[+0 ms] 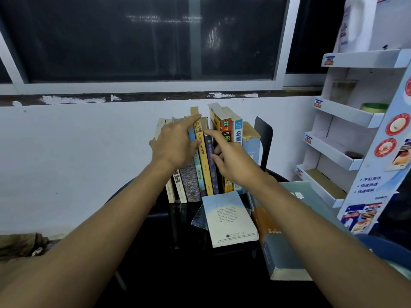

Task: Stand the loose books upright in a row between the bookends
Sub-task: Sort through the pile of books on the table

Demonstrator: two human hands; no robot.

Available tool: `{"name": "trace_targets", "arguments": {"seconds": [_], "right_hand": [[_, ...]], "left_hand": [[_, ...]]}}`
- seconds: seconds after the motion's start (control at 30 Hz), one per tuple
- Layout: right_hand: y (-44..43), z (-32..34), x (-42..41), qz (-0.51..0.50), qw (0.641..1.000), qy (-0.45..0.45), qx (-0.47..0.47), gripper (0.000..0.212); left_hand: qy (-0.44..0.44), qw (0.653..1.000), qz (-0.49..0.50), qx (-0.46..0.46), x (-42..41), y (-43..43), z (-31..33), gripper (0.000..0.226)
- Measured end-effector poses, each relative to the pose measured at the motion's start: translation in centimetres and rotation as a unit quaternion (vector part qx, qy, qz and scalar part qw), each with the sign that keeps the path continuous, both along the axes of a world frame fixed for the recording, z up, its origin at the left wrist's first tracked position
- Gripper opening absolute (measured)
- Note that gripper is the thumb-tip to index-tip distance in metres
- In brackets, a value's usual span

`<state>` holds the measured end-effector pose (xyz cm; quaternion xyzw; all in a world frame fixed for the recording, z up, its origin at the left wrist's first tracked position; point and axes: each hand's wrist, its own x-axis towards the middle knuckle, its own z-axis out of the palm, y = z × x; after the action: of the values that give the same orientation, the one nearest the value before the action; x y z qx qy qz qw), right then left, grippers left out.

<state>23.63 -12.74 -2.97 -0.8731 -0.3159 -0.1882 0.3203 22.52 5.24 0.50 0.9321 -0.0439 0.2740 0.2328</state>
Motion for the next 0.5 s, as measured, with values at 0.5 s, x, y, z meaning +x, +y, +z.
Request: {"name": "trace_targets", "arguments": {"seconds": [0.5], "right_hand": [[-2.3,-0.2,-2.6,0.008,0.999,0.025,-0.025,0.077]], "left_hand": [[0.018,1.000,-0.012,-0.017,-0.8,0.6,-0.2,0.075]]}}
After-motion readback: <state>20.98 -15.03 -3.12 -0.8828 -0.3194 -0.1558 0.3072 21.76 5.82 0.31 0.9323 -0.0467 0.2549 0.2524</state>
